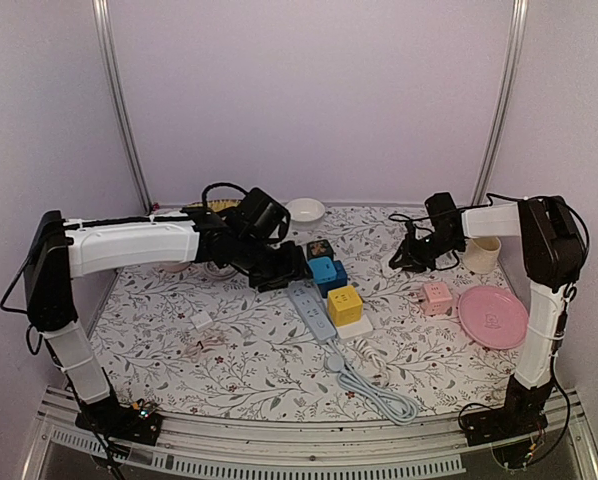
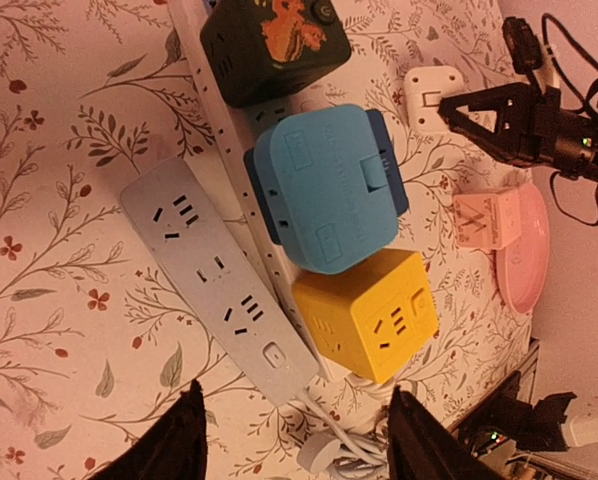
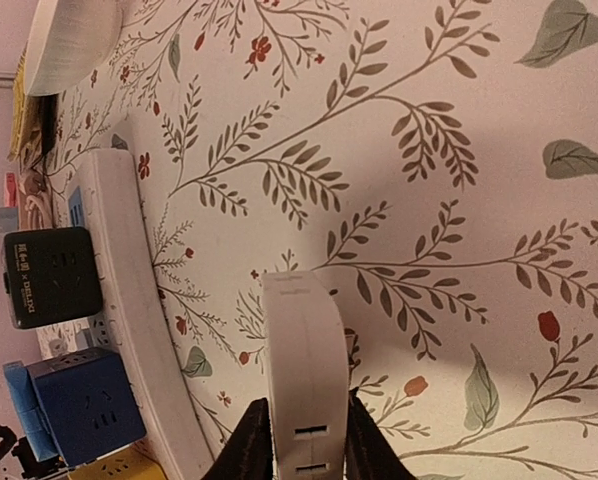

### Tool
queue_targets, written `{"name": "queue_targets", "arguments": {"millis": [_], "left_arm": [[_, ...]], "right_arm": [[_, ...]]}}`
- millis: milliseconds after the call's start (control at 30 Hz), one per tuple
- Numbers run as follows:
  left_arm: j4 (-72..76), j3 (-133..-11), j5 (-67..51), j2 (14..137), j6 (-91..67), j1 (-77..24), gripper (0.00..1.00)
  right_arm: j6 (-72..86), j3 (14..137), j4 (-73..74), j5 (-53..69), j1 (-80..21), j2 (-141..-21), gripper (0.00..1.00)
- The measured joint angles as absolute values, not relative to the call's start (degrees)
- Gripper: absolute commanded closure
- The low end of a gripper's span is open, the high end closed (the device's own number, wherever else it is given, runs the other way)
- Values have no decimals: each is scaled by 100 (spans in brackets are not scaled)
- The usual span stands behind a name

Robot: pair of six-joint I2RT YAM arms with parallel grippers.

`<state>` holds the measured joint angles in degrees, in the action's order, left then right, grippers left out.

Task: Pull the plug off the socket

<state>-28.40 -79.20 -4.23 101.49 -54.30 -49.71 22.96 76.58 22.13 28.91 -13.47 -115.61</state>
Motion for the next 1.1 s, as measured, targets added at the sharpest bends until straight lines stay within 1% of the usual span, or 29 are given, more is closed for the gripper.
{"name": "queue_targets", "arguments": {"millis": [67, 133, 233, 367, 567, 767, 933, 1100], "left_arm": [[-2766, -7902, -464, 10149, -5452, -4945, 38], [-2676, -7896, -523, 10149, -5474, -4910, 37], [-2508, -7889, -642, 10156, -5516, -4821, 37], [-2281, -7891, -762, 10226, -5577, -4687, 37], [-2056, -8079, -954, 10715, -5690, -4565, 37], [-1922, -8361, -1096, 11153, -5787, -4512, 37], [-1629, -8493, -1253, 11526, -5889, -4427, 37], [-1345, -8508, -1446, 11725, -6020, -4366, 39]], "right_arm": [[2270, 7653, 2265, 2808, -1345, -11561, 62], [2187, 7640, 2311, 2722, -1341, -11561, 57], [2156, 7596, 2340, 2630, -1337, -11555, 55], [2112, 7531, 2477, 2469, -1332, -11474, 48], [1986, 7531, 2720, 2027, -1332, -11010, 41], [1839, 7535, 2923, 1826, -1337, -10503, 41], [1820, 7577, 2961, 2128, -1507, -10353, 42], [1890, 7703, 2910, 2681, -2056, -10355, 44]]}}
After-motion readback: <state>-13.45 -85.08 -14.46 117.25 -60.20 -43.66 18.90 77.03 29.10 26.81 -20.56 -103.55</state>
